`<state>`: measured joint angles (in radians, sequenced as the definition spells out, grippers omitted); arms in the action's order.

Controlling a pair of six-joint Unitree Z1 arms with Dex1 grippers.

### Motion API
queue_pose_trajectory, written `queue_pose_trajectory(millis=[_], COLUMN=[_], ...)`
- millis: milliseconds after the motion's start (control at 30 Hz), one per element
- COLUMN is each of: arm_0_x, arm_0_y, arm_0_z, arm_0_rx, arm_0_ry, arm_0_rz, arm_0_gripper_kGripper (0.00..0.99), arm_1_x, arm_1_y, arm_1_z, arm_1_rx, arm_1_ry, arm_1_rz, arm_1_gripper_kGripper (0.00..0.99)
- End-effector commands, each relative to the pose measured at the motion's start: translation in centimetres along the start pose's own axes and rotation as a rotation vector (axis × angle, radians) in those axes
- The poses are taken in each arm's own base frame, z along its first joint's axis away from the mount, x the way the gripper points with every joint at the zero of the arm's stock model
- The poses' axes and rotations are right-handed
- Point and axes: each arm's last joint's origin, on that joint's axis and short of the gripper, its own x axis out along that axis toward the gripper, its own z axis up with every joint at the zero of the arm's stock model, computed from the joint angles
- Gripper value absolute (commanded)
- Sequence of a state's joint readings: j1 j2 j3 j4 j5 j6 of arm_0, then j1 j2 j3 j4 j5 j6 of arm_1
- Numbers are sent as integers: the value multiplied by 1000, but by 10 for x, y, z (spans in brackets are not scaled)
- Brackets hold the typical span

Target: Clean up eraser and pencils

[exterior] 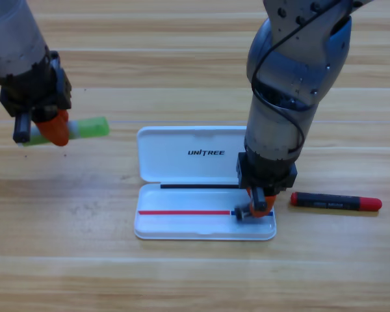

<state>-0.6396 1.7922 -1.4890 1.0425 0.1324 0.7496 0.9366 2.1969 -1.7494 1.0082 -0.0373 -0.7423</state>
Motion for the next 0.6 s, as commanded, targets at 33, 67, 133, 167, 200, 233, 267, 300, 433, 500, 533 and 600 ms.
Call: queue_pose_trajectory(millis=[33,67,133,167,200,233,267,300,433,500,533,600], arm_0_x=[2,1,2,2,3,3,2,2,4,9,13,21], arm_0_y=[-14,-15,-16,-17,-17,-18,-19,-21,-34,-42,-45,-52], arm_0_z=[13,14,16,17,19,21,25,30,53,67,75,89], arm_0_rx=[33,35,36,34,37,41,48,53,98,124,137,164], arm_0_ry=[10,9,8,9,8,5,0,-8,-27,-34,-34,-32], arm_0_rz=[-10,-11,-13,-14,-14,-16,-15,-15,-33,-50,-56,-74], arm_0_gripper_kGripper=[0,0,0,0,0,0,0,0,0,0,0,0], arm_1_x=[34,34,30,25,18,7,-7,-21,-74,-89,-92,-92], arm_1_y=[-7,-7,-6,-5,-3,0,4,10,38,49,52,52], arm_1_z=[-8,-8,-9,-10,-12,-16,-21,-27,-60,-78,-86,-100], arm_1_rx=[32,34,37,40,44,46,49,51,58,67,67,85], arm_1_ry=[75,75,71,65,55,38,21,5,-42,-44,-44,-30], arm_1_rz=[58,58,54,48,43,35,24,18,5,0,-2,2], arm_1_gripper_kGripper=[436,486,589,646,729,804,834,848,876,907,963,990])
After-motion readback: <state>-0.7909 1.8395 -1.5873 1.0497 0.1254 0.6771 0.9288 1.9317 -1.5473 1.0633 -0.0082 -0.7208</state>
